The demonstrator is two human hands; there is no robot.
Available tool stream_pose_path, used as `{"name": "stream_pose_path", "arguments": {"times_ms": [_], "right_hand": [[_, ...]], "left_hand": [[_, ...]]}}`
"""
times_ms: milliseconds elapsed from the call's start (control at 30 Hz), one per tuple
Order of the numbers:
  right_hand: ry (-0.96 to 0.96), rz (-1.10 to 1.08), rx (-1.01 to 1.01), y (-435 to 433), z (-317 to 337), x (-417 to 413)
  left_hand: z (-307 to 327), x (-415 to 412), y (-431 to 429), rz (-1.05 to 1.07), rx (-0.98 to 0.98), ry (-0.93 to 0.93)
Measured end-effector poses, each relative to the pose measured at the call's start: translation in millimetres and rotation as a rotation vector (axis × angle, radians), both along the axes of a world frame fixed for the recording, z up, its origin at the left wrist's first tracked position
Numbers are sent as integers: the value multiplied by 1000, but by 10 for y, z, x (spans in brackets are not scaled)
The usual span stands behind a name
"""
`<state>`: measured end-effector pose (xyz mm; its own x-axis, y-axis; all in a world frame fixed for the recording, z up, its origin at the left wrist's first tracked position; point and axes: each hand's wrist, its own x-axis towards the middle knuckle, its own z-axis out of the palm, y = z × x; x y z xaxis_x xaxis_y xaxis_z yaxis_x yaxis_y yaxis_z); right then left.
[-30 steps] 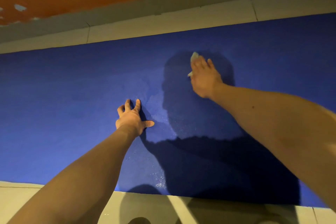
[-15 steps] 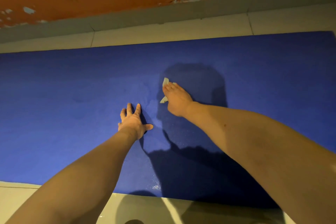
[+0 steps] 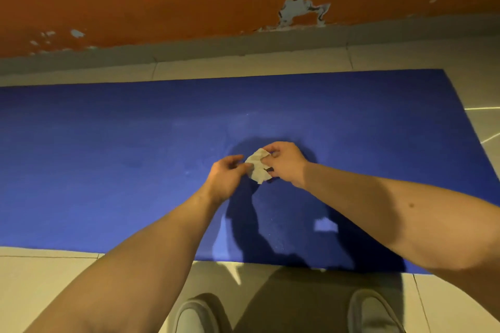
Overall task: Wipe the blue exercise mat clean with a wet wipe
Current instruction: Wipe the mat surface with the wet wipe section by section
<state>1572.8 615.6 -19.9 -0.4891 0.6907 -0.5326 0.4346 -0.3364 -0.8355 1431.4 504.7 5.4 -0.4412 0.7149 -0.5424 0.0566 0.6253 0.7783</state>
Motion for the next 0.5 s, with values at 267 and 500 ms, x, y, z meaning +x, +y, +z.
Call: {"name": "stream_pose_path", "arguments": {"times_ms": [267,500], "right_hand": [[53,-74,-87,-364,659,463],[-2,-137,-246,-462,1230,689]], "left_hand": [[487,368,-363,-72,133,62],[1135,492,-606,-229,225,168]]}}
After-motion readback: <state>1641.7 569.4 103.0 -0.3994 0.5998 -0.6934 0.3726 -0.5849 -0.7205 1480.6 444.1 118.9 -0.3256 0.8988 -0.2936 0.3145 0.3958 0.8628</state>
